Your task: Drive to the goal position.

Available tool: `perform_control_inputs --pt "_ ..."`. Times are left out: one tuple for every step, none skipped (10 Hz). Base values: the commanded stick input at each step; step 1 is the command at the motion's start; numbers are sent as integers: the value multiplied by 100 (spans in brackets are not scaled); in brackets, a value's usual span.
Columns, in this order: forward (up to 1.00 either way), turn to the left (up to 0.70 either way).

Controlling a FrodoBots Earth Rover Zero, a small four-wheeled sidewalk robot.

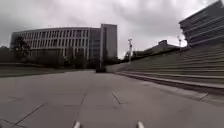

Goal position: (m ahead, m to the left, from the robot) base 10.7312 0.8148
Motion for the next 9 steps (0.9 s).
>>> perform_control_inputs --pt "100 0" --pt "100 0" --pt "100 0" --pt "100 0" --pt "100 0" --pt "100 0" --pt "97 0" --pt "96 0" --pt "97 0"
